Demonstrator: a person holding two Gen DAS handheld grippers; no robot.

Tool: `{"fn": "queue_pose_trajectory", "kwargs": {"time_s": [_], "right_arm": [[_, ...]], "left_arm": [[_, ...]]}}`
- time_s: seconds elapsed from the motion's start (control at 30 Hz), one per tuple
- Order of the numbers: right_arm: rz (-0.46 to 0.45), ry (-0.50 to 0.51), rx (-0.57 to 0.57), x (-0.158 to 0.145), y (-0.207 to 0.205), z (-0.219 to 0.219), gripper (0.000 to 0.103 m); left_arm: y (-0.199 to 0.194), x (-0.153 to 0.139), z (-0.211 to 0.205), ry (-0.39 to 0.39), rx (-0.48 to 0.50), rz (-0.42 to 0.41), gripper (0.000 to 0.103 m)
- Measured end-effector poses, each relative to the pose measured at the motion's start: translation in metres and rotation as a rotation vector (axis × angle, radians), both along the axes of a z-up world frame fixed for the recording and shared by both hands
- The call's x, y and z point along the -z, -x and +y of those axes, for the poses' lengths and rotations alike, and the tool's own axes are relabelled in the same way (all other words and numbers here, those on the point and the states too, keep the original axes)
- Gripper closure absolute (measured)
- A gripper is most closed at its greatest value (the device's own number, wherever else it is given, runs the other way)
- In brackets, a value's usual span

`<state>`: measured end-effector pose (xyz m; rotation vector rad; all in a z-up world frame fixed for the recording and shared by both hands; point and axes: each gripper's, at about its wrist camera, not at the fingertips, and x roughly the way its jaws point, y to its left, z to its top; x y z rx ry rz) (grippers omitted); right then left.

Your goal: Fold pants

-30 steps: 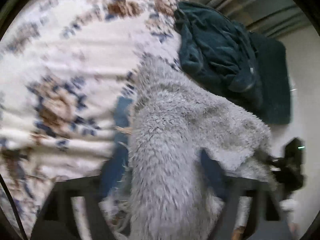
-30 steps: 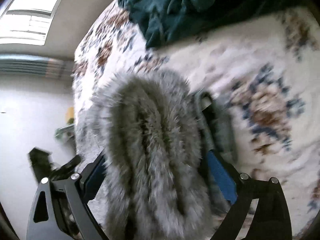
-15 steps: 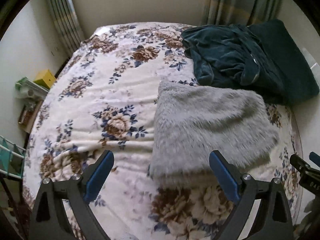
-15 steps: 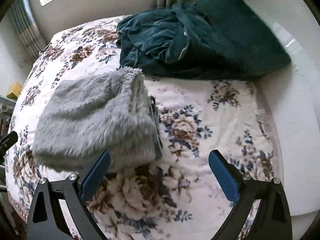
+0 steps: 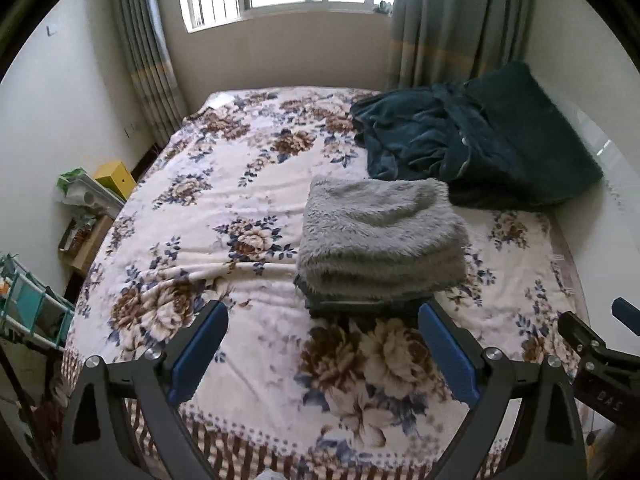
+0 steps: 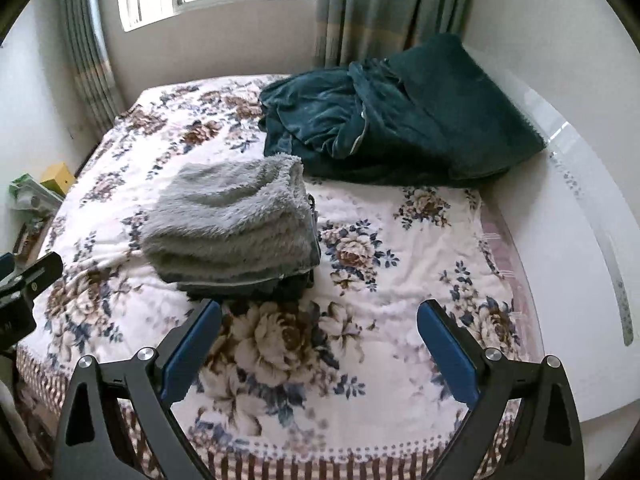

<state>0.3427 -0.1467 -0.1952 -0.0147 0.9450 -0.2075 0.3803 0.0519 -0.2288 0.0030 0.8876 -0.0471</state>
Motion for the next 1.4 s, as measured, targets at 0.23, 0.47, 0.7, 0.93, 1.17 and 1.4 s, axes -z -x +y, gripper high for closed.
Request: {"fn": "queue_pose_trajectory", "kwargs": {"time_s": [0.23,0.47,0.7,0.93,1.17,1.4], "right_arm": [[-0.106,-0.011,-0.032,-0.067,0.099,0.010,0.003],[-0.208,0.014,-0.068,-0.135,0.198,0.026,0.003],[-0.251,-0.013,-0.088,-0.180,0.263,0.039,0.003],[-0.278,-0.019,-0.107,-0.207,0.296,0.048,0.003],[-0.254,-0.050,-0.123,-0.210,0.302,0.050,0.001],[-0.231,-0.033,-0.102,-0.192,0.279,0.047,0.001]], "left_arm": [[0.095,-0.054,0.004,-0.010,-0.010,-0.098,0.006],[0.176,-0.106,0.017,0.020,-0.038,-0.192,0.006],[0.222,-0.134,0.025,0.001,-0.037,-0.246,0.006],[0.254,-0.149,0.026,-0.002,-0.020,-0.263,0.006],[0.261,-0.152,0.028,0.006,-0.015,-0.272,0.006],[0.248,-0.148,0.024,-0.010,-0.015,-0.278,0.000]]}}
